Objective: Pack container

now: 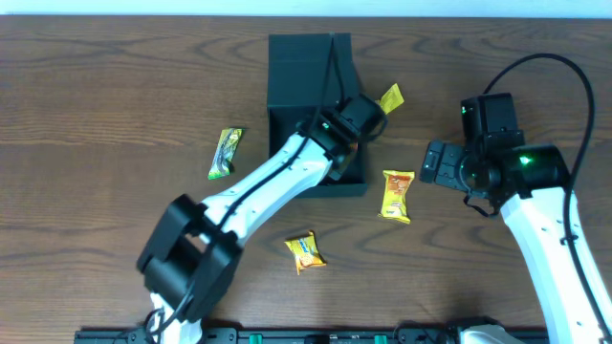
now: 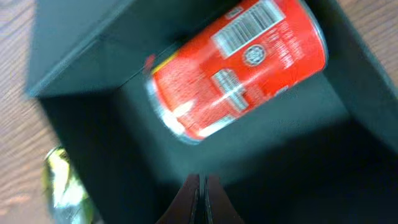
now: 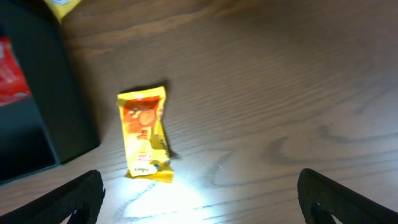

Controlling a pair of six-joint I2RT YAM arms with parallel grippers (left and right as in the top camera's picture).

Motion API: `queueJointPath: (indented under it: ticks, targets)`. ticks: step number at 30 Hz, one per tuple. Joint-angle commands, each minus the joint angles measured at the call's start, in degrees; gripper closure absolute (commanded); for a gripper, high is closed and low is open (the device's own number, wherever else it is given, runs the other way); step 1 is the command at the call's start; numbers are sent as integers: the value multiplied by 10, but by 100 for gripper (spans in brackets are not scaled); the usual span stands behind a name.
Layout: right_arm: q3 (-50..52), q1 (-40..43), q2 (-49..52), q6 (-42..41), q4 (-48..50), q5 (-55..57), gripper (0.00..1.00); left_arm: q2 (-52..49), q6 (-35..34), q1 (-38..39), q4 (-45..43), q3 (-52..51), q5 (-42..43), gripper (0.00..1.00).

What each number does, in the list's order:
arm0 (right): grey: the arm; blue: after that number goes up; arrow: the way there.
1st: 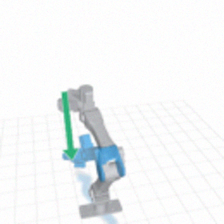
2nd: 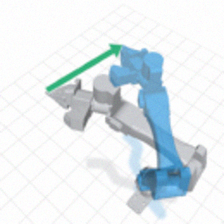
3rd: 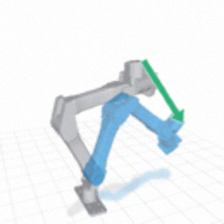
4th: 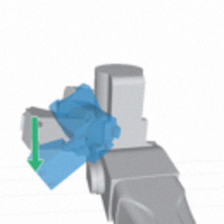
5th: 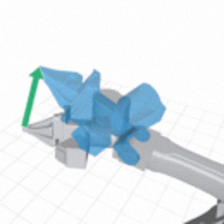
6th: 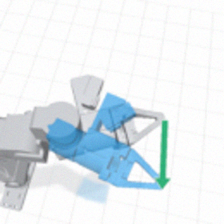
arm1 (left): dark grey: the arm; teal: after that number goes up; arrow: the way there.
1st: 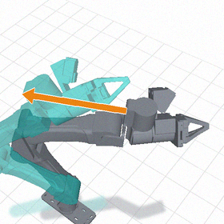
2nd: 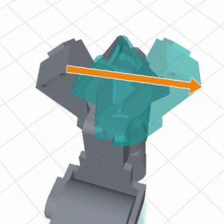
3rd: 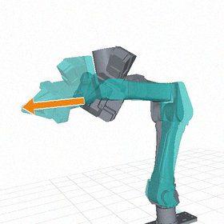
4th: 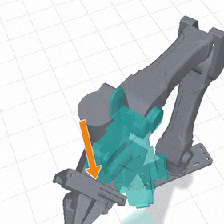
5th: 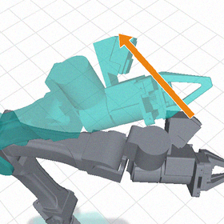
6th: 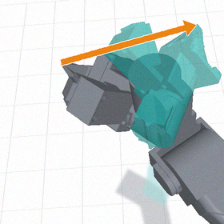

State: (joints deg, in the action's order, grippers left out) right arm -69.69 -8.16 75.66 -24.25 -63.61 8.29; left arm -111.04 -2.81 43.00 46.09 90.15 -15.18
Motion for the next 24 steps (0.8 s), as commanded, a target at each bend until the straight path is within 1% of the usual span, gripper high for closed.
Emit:
queueJointPath:
  ticks: [1,3,7,11,14,15,16,17,18,19,20,21,22,23,24]
  targets:
    - [-7,-5,0,21,3,-49,1,42,-24,-15,24,12,14,94]
    - [-7,-12,0,43,4,-71,1,64,-25,-25,38,12,17,94]
    - [-7,-47,0,46,13,-71,2,84,-25,-52,50,9,16,94]
    - [-7,-96,0,46,30,-71,12,87,-36,-84,66,8,30,94]
    - [-7,-129,0,46,28,-71,43,111,-33,-107,83,8,90,94]
    - [-7,-139,0,44,25,-71,50,126,-28,-116,87,8,110,94]
    - [-7,-150,0,34,20,-68,51,146,-23,-127,94,8,124,94]
    - [-7,-155,0,32,16,-68,48,161,-21,-136,100,8,128,94]
    - [-7,-158,0,30,11,-67,36,178,-14,-144,109,8,131,94]
    - [-7,-159,0,22,3,-61,26,198,-4,-154,123,8,132,94]
    - [-7,-159,0,13,-8,-50,24,216,3,-162,138,8,132,94]
    - [-7,-159,-2,3,-25,-35,19,240,17,-173,162,8,133,92]
    - [-7,-159,-3,-4,-38,-22,17,259,33,-181,185,8,135,85]
    - [-7,-159,-6,-13,-54,-9,16,275,49,-186,205,8,138,74]
    - [-7,-159,-12,-23,-73,3,17,292,63,-189,229,8,138,56]
